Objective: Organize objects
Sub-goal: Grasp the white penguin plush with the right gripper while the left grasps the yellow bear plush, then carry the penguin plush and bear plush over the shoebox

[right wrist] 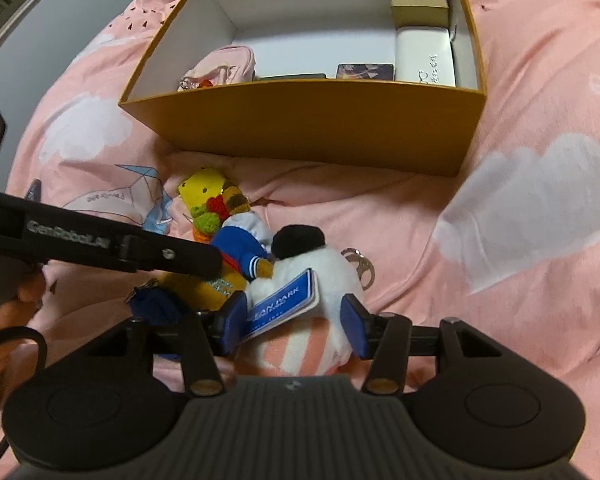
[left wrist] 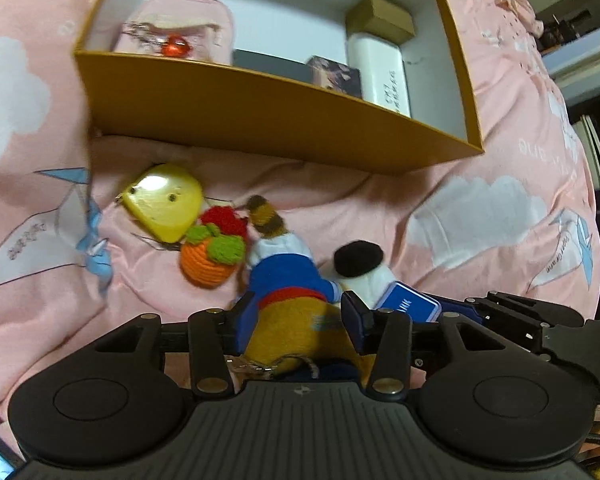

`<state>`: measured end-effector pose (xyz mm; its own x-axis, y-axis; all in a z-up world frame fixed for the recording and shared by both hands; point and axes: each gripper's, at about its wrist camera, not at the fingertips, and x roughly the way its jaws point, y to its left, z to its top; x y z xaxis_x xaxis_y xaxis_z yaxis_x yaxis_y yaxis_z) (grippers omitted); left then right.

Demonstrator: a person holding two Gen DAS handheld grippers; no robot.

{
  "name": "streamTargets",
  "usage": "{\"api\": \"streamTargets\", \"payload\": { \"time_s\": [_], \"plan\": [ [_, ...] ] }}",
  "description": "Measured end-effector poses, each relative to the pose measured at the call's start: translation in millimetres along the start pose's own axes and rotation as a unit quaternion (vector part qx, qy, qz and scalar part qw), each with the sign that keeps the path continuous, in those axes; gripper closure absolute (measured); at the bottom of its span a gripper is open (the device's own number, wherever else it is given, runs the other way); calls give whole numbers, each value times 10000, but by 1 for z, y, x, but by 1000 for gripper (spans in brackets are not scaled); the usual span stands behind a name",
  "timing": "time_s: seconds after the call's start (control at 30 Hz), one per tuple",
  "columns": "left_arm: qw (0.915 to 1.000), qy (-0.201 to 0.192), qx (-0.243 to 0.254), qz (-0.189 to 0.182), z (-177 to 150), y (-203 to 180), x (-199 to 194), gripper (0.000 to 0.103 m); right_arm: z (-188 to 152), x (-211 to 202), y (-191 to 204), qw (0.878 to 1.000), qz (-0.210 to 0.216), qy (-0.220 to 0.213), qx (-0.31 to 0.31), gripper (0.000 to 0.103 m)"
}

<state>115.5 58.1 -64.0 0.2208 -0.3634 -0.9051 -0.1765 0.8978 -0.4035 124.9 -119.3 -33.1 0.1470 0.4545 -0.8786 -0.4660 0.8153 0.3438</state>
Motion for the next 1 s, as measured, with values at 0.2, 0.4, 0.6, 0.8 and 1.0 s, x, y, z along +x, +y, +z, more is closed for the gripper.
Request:
{"api": "streamTargets", "payload": {
  "time_s": [0.2, 0.4, 0.6, 0.8, 1.0],
  "plan": [
    [9974, 264, 560, 378, -2, -15, 17, 41, -4, -21, -7, 9998, -46, -165, 88, 49],
    [9915, 611, 971, 621, 2, -26, 28, 37, -7, -28, -14, 9997, -169, -130, 96, 50],
    [9863, 803, 1270, 685, -2, -28, 29, 39, -9, -16, -25, 9989, 187, 65, 425, 52],
    [9914, 801, 944, 414, -11, -13, 18, 41, 1, -4, -26, 9969, 449, 252, 591, 51],
    [9922, 816, 902, 255, -16, -9, 10, 41, 7, 13, -13, 9973, 439, 493, 319, 40]
  ]
}}
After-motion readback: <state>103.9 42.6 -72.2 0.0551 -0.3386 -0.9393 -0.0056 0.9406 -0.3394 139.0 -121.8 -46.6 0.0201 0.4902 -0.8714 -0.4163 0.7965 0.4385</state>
